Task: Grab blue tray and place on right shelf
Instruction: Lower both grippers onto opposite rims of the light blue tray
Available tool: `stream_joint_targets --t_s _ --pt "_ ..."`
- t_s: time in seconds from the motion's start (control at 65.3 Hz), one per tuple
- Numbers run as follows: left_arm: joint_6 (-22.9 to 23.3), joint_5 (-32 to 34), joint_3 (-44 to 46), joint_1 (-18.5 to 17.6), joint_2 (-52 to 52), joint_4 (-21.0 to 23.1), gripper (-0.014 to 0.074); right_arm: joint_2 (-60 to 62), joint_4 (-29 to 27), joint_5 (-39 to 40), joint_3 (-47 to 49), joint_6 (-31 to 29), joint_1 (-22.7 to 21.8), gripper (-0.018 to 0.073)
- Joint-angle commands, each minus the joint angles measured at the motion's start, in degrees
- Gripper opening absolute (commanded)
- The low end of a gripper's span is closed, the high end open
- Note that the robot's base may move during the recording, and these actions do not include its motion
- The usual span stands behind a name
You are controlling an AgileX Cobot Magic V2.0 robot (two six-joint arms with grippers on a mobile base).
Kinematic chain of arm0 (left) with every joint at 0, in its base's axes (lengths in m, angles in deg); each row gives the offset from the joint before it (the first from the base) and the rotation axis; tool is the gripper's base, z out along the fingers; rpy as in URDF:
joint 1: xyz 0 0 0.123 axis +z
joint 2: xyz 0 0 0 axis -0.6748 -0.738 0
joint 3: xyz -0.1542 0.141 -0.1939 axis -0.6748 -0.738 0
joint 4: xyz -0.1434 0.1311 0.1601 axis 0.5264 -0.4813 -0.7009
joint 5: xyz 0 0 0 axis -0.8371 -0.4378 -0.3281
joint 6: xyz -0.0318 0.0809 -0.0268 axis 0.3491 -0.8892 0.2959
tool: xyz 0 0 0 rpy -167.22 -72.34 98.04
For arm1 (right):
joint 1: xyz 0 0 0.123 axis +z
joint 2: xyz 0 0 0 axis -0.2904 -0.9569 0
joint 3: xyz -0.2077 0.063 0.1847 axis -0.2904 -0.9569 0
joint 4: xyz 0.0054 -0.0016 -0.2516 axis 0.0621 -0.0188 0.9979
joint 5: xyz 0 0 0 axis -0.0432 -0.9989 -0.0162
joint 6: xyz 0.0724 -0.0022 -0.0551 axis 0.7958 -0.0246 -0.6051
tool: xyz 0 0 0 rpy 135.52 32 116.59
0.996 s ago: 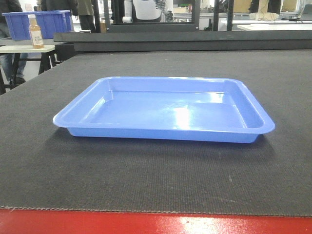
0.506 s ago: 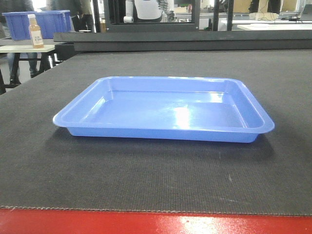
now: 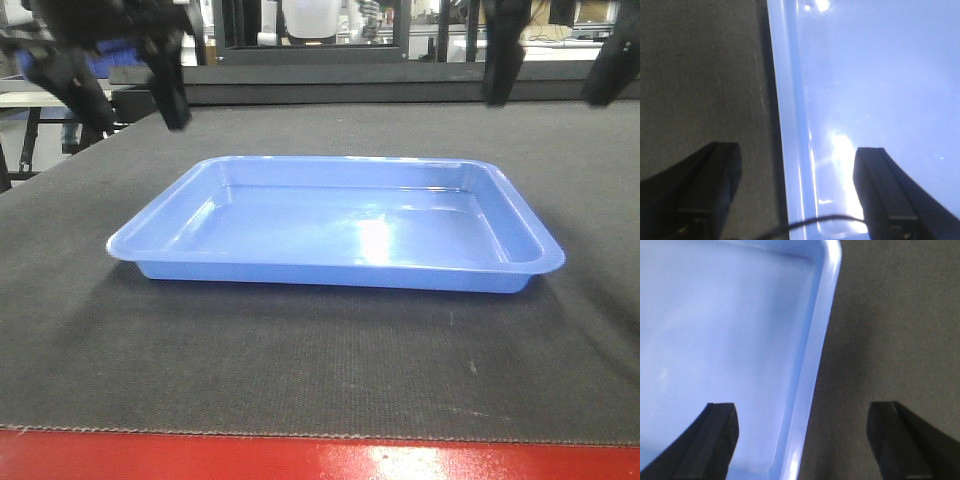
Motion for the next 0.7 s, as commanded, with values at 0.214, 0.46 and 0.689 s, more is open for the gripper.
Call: stream_joint_targets --t_s 0.214,0.46,0.689 --pt "1.1 0.3 7.9 -0.4 -6.1 0.2 0.0382 -7.1 1.2 2.6 3.7 0.5 0.0 0.0622" --pt "3.0 0.5 7.9 -0.4 -9.0 0.4 0.0382 -11.2 1.2 4.7 3.7 2.6 0.0 0.0622" --pt "3.0 -0.2 7.9 -0.4 -10.6 1.2 0.0381 -13.1 1.1 4.0 3.7 2.6 0.0 0.0562"
